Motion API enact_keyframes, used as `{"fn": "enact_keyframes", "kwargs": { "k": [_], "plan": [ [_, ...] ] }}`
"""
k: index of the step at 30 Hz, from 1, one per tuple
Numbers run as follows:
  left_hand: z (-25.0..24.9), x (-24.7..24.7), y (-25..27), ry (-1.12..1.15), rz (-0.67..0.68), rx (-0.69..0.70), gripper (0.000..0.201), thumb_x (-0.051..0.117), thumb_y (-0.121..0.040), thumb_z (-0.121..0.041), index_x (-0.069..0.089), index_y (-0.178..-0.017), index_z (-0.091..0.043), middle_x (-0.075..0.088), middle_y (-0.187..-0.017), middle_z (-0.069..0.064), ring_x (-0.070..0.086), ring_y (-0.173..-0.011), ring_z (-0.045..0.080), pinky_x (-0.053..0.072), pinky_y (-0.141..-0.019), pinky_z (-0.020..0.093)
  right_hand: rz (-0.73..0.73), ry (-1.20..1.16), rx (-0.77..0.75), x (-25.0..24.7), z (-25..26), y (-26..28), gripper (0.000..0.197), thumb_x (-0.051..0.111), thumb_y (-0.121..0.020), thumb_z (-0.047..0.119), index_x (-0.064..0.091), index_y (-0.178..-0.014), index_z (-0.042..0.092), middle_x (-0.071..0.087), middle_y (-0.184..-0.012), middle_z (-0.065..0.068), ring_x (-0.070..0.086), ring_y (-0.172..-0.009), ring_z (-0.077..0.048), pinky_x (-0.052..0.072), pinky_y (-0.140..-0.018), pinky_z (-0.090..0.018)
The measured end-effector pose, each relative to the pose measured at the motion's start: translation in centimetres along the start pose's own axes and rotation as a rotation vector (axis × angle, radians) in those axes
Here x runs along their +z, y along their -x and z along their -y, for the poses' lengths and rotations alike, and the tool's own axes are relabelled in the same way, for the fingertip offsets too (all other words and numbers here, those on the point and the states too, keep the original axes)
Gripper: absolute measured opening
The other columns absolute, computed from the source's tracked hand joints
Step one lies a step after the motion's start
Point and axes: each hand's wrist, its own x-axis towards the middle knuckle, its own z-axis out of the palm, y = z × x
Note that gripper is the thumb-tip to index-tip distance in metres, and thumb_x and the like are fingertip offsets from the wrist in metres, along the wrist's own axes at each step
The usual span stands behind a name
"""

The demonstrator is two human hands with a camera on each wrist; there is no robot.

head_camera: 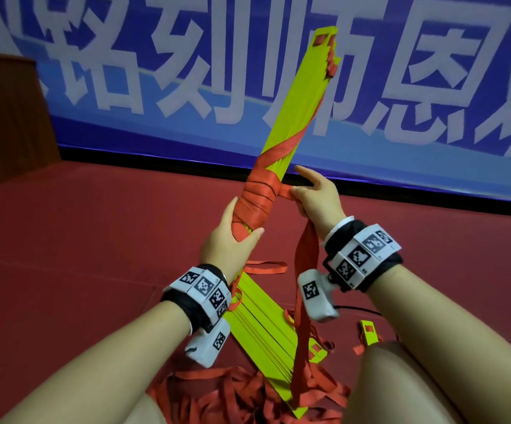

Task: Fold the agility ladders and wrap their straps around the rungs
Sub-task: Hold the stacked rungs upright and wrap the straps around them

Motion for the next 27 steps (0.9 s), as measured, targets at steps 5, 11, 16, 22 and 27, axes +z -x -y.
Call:
{"fn": "enact_keyframes", "kwargs": {
  "k": [5,11,16,22,27],
  "plan": [
    [-1.0,0.4,0.4,-0.241,-0.058,0.079,0.072,0.056,-0.089,-0.057,0.023,-0.150,-0.038,0.070,-0.107,0.009,0.064,-0.098,0.036,0.041,-0.072,0.032,-0.144,-0.074,0.011,0.8,-0.7,-0.6,0.053,0.047,-0.083,-0.009,0.052,-0.134,0.006,0.050,-0.060,-0.001,0.037,-0.033,0.000,0.033,-0.043,-0.016],
    [-0.5,0.2,0.3,-0.384,-0.068,0.171,0.070,0.052,-0.091,-0.056,0.021,-0.151,-0.037,0.064,-0.116,0.009,0.060,-0.106,0.034,0.044,-0.075,0.038,-0.153,-0.110,0.023,1.2,-0.5,-0.7,0.044,0.055,-0.093,0.017,0.049,-0.135,0.007,0.062,-0.088,-0.009,0.042,-0.035,-0.003,0.034,-0.040,-0.018],
    [-0.1,1.0,1.4,-0.457,-0.063,0.283,0.069,0.060,-0.092,-0.037,0.027,-0.152,-0.029,0.056,-0.104,0.011,0.052,-0.100,0.033,0.047,-0.075,0.044,-0.109,-0.026,-0.079,1.9,-0.6,0.0,0.037,0.072,-0.080,0.042,0.062,-0.106,0.017,0.063,-0.080,0.009,0.057,-0.062,-0.006,0.050,-0.059,-0.028],
    [-0.1,1.6,1.8,-0.153,0.016,0.358,0.063,0.047,-0.090,-0.040,0.030,-0.150,-0.030,0.047,-0.103,0.006,0.047,-0.098,0.027,0.039,-0.089,0.037,-0.155,-0.099,-0.101,1.1,-0.9,-0.7,0.027,0.063,-0.087,0.028,0.056,-0.110,0.015,0.057,-0.074,0.014,0.055,-0.066,-0.005,0.045,-0.068,-0.030],
    [-0.1,0.8,0.5,0.202,0.208,0.095,0.076,0.069,-0.087,-0.037,0.027,-0.150,-0.032,0.053,-0.129,-0.003,0.048,-0.121,0.009,0.035,-0.098,0.024,-0.039,-0.205,-0.145,0.7,0.1,0.0,0.026,0.057,-0.096,0.022,0.056,-0.121,0.017,0.058,-0.076,0.016,0.052,-0.060,0.003,0.040,-0.052,-0.012]
  ]
}}
